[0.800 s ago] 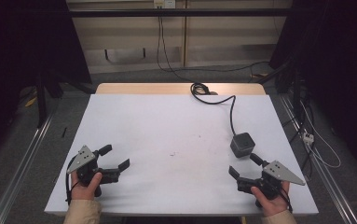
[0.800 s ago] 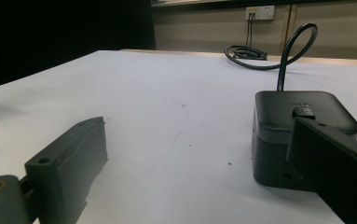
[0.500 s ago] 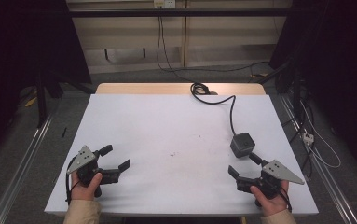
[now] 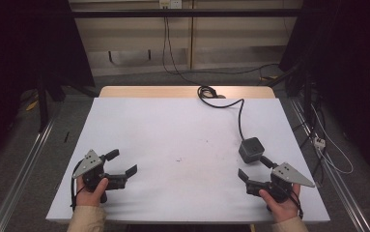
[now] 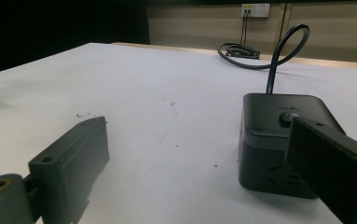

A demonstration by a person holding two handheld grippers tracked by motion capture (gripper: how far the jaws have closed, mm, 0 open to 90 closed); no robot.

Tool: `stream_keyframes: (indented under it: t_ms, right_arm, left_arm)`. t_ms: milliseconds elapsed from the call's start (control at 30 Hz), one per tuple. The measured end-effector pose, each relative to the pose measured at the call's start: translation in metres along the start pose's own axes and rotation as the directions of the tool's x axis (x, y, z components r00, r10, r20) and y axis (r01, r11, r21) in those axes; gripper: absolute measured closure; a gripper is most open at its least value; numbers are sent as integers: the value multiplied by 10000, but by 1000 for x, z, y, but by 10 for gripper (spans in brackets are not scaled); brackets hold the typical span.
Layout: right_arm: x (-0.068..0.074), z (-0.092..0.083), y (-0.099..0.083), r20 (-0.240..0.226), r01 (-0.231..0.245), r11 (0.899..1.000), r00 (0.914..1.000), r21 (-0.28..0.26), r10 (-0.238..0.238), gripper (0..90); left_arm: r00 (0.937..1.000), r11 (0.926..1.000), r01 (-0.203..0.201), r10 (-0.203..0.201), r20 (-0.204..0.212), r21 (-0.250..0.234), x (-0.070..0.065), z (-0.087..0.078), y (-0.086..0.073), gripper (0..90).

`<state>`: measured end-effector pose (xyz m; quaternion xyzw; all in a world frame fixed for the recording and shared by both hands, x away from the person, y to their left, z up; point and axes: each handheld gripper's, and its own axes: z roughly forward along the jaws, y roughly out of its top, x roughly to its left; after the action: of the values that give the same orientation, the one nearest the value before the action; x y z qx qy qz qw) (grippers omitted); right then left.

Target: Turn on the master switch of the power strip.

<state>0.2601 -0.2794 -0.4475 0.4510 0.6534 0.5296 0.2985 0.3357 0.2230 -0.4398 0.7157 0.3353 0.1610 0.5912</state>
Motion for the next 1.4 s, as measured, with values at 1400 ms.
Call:
stream_keyframes:
  t_ms: [1400]
  right_arm:
    - [-23, -1, 9, 601, -116, 9998, 9981, 137, 108, 127]
  left_arm:
    - [9997, 9998, 113, -110, 230, -135, -4, 8, 2, 41]
